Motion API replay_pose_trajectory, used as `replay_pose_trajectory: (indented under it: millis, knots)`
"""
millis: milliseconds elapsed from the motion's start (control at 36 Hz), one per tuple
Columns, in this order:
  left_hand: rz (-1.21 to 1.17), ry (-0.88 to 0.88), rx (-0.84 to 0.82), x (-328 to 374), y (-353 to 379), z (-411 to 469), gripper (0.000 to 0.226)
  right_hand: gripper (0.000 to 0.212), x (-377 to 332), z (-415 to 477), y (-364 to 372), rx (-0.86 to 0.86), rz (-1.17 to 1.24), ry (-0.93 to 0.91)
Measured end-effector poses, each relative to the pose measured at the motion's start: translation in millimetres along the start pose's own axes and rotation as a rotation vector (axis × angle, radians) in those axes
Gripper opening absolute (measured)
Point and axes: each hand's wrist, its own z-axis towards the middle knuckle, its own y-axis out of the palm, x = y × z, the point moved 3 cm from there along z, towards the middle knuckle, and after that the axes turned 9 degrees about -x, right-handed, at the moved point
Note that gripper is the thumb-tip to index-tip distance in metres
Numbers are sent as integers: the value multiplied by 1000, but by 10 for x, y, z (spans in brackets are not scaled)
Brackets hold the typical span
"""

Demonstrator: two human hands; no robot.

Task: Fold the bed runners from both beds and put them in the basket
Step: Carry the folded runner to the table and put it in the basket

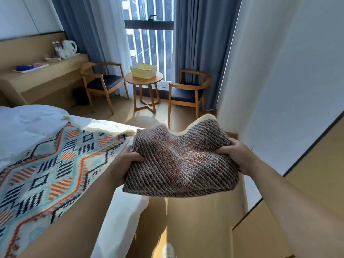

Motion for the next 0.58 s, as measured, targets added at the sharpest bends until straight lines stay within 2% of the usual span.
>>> replay_pose_trajectory:
  millis: [250, 361, 444, 583]
  knots:
    - [75, -128, -27, 366, -291, 1801, 66, 25, -583, 1417, -551, 94, -10, -30]
    - [130, -175, -11, 488, -279, 2417, 58, 27, -770, 1957, -730, 106, -24, -33]
    - [133, -188, 4, 511, -245, 2837, 41, 31, -878, 2345, -854, 88, -37, -28]
    - [229, -173, 160, 506, -250, 3555, 21, 31, -976, 3064, -1126, 50, -91, -12]
